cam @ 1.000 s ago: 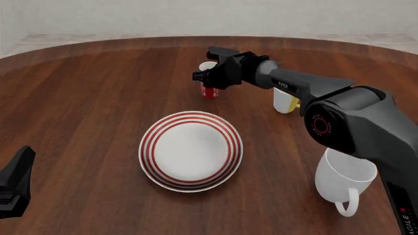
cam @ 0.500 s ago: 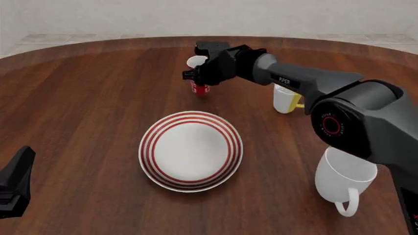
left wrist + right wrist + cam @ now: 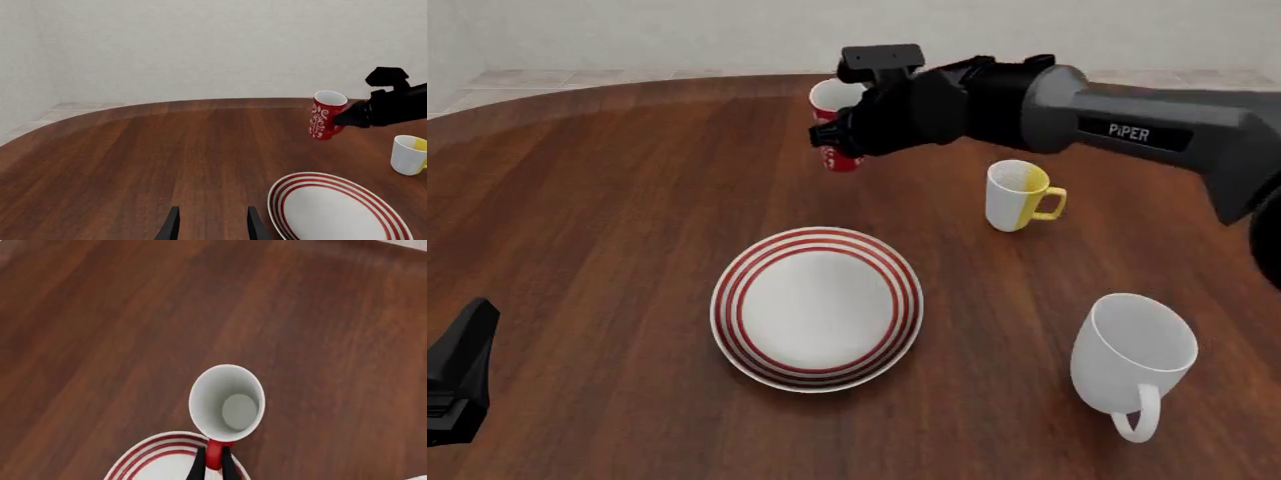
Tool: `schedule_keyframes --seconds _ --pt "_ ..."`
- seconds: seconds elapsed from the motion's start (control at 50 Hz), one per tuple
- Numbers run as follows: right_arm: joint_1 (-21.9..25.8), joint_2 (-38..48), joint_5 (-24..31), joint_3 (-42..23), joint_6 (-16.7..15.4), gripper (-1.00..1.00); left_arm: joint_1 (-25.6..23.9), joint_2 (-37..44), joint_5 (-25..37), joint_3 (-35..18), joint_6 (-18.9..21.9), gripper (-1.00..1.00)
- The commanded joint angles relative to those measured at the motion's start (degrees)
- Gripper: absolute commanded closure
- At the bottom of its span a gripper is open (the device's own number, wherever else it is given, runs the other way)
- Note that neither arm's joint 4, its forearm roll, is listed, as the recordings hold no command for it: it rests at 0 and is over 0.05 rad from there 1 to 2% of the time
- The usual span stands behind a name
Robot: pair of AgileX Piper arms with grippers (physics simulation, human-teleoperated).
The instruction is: Pick up the red mug and put it on the plate
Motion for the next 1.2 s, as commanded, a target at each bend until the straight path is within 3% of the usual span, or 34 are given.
schedule_keyframes --seconds 0.02,0.2,0.62,1.2 --pt "0.48 -12.15 -2.13 11.3 1.39 1.0 0.0 0.0 0.0 0.0 0.0 -1.0" --pt "1.65 -18.95 -2.99 17.7 4.07 1.0 0.0 -0.01 0.0 0.0 0.01 -1.0" --pt "5.59 -29.92 -3.32 28.83 3.54 1.0 -0.01 0.01 0.0 0.0 0.0 -1.0" --pt "9.51 -28.02 -7.37 36.15 7.05 1.0 -0.01 0.01 0.0 0.0 0.0 -1.0"
